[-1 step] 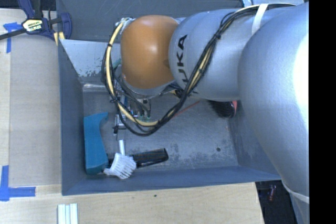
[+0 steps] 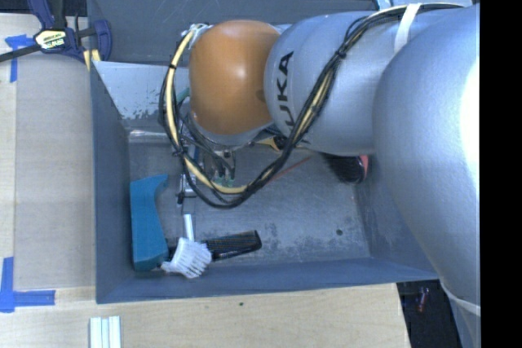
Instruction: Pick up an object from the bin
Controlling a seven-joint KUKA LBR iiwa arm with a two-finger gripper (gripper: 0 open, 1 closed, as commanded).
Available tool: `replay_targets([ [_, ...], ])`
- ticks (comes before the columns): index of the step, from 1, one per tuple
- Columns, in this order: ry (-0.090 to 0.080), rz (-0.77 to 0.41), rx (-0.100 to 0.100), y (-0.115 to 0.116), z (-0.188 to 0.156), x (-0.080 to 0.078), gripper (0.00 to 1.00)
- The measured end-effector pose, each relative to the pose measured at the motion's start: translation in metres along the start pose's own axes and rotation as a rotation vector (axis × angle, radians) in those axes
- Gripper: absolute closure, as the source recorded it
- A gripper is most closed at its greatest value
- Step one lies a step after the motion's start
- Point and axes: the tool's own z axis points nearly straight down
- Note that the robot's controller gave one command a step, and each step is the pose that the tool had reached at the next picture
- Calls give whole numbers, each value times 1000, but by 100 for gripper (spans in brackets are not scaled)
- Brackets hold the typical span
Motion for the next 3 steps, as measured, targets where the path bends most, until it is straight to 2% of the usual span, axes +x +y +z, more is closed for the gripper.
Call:
replay_targets([
  [1, -9, -98, -3, -15, 34, 31, 0],
  [2, -12, -195, 4, 13, 76, 52, 0],
  [3, -6, -205, 1, -44, 80, 71, 0],
])
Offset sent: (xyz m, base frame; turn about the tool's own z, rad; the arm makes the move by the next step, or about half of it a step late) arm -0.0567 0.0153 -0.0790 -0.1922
